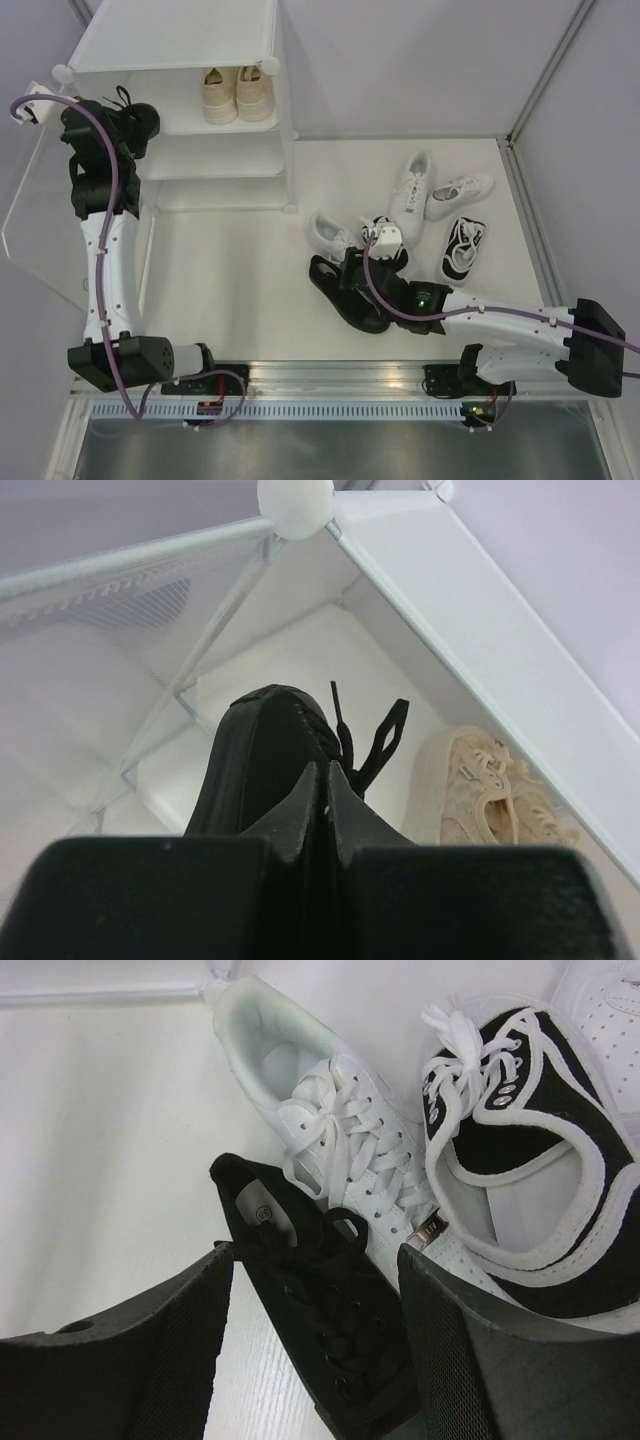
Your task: Place and organize the shoes in the shoe cabinet
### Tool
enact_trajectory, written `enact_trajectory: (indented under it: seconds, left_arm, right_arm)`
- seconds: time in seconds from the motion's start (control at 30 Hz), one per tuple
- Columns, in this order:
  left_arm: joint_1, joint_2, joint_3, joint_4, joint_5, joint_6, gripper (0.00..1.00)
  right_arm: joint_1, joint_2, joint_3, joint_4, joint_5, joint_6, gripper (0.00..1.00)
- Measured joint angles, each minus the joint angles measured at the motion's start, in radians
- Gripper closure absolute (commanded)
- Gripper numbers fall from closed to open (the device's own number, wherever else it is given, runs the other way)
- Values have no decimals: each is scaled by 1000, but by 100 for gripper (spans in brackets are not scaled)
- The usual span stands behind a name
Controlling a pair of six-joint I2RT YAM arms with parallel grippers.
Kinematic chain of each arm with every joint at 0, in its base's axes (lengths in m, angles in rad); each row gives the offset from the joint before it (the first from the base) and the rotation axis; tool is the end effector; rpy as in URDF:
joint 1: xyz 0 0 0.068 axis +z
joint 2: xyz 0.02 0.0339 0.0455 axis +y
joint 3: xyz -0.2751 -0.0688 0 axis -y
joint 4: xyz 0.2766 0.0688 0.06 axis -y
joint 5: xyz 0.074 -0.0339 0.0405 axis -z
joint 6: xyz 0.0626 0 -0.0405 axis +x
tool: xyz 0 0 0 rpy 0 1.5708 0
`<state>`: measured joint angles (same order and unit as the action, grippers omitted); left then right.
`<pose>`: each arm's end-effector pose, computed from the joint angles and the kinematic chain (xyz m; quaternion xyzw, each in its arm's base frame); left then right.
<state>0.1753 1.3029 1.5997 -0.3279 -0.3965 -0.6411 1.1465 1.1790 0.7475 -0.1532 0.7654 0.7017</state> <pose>0.3166 0.0806 0.5130 -0.4053 0.5917 -0.0199 0.6966 0.1592 0.2470 0.2408 -0.0078 0.8360 0.1522 0.5271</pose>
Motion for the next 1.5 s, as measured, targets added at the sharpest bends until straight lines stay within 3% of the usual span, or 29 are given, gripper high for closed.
enact_trajectory:
  seconds: [0.33,0.6,0.77,0.97,1.17,1.5]
  left_arm:
    - [32,19,-112,169,85,-39,98]
    - [33,67,-116,230,109,-25,97]
    - [33,123,-106,257,116,5,88]
    - [32,221,-106,250,140,48,68]
    - [31,214,-106,259,156,93,53]
    - [26,184,-66,225,194,163,37]
  right_arm:
    - [0,21,-1,2,0,-16,28]
    - [0,43,-1,2,-1,-19,29]
    - [0,44,-1,6,-3,-26,29]
    - [0,45,-1,26,-13,-41,29]
    - [0,47,-6,34,-33,-45,29]
    - [0,55,-8,40,-63,-49,29]
